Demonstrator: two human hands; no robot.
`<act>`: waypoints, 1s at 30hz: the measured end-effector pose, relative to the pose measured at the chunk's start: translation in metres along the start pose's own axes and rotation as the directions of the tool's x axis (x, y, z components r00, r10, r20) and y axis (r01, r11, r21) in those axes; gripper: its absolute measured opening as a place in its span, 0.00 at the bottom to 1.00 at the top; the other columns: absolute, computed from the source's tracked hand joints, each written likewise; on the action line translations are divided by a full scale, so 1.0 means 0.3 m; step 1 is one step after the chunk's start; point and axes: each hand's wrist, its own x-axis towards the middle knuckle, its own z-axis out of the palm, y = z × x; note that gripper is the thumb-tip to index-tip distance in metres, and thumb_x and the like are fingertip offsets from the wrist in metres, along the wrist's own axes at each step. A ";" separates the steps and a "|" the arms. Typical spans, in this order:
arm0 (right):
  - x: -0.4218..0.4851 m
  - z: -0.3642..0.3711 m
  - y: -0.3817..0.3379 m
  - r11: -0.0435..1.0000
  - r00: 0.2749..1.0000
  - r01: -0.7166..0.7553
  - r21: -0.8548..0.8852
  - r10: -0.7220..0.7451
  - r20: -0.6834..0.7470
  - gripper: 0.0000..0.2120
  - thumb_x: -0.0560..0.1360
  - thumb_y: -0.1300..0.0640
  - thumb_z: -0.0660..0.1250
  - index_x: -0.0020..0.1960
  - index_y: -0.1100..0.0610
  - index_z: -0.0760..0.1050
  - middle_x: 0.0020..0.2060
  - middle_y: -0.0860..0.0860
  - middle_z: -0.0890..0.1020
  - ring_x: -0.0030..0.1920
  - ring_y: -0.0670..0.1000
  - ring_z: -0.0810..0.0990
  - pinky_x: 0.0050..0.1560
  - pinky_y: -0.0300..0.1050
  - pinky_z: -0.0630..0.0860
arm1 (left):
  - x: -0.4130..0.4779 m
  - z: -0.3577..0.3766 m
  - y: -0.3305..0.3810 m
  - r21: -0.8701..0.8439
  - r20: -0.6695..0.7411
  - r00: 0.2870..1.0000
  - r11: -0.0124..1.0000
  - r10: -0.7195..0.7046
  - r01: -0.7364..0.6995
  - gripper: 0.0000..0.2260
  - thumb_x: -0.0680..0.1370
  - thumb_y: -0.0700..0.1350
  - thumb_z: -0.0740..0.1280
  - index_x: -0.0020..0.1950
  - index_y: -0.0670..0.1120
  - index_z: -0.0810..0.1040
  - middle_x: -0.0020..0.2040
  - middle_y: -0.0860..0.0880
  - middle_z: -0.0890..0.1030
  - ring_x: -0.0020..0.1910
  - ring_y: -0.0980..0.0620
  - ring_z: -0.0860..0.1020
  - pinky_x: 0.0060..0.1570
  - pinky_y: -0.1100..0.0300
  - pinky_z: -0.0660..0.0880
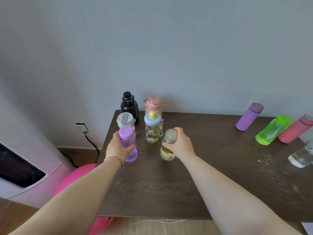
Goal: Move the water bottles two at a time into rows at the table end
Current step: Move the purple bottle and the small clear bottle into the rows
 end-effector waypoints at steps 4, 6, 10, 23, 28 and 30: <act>0.025 0.109 -0.070 1.000 1.000 0.006 -0.010 -0.006 0.015 0.37 0.74 0.49 0.83 0.76 0.52 0.68 0.67 0.54 0.82 0.68 0.60 0.80 0.66 0.55 0.80 | 0.061 -0.046 -0.076 0.004 0.015 1.000 1.000 -0.006 0.006 0.35 0.67 0.49 0.77 0.69 0.49 0.63 0.59 0.46 0.77 0.49 0.43 0.76 0.49 0.51 0.75; 0.037 0.156 -0.094 1.000 1.000 0.001 -0.014 -0.001 0.020 0.36 0.74 0.49 0.83 0.75 0.53 0.68 0.67 0.54 0.82 0.68 0.60 0.80 0.65 0.55 0.79 | 0.087 -0.059 -0.105 0.001 0.027 0.999 1.000 -0.018 0.018 0.34 0.67 0.49 0.77 0.68 0.50 0.63 0.58 0.47 0.77 0.48 0.44 0.75 0.48 0.51 0.75; 0.053 0.241 -0.125 1.000 0.999 -0.004 -0.031 0.006 0.036 0.35 0.73 0.49 0.83 0.74 0.54 0.69 0.66 0.54 0.82 0.68 0.60 0.80 0.66 0.56 0.80 | 0.135 -0.068 -0.160 0.016 0.070 0.997 1.000 -0.028 0.027 0.36 0.66 0.50 0.78 0.68 0.52 0.63 0.60 0.48 0.77 0.51 0.44 0.76 0.54 0.49 0.77; 0.063 0.350 -0.138 0.998 0.999 -0.043 -0.040 0.044 0.022 0.38 0.74 0.51 0.83 0.77 0.55 0.67 0.70 0.55 0.80 0.71 0.60 0.79 0.69 0.55 0.78 | 0.217 -0.054 -0.217 0.006 0.149 0.988 0.999 0.039 -0.040 0.39 0.66 0.49 0.79 0.69 0.53 0.61 0.62 0.49 0.75 0.57 0.45 0.76 0.55 0.49 0.77; 0.062 0.366 -0.128 0.997 0.998 -0.055 -0.049 0.056 0.015 0.39 0.74 0.50 0.84 0.77 0.55 0.67 0.71 0.56 0.80 0.71 0.60 0.79 0.70 0.56 0.78 | 0.226 -0.051 -0.227 -0.011 0.155 0.987 0.999 0.038 -0.037 0.40 0.65 0.49 0.80 0.70 0.53 0.60 0.63 0.48 0.74 0.58 0.45 0.75 0.56 0.49 0.77; 0.061 0.374 -0.125 0.997 0.998 -0.057 -0.043 0.057 0.013 0.39 0.73 0.50 0.84 0.77 0.55 0.67 0.71 0.56 0.80 0.71 0.61 0.79 0.70 0.56 0.78 | 0.226 -0.049 -0.231 -0.010 0.150 0.988 0.999 0.041 -0.040 0.40 0.65 0.49 0.80 0.70 0.53 0.60 0.64 0.48 0.74 0.59 0.45 0.75 0.57 0.49 0.77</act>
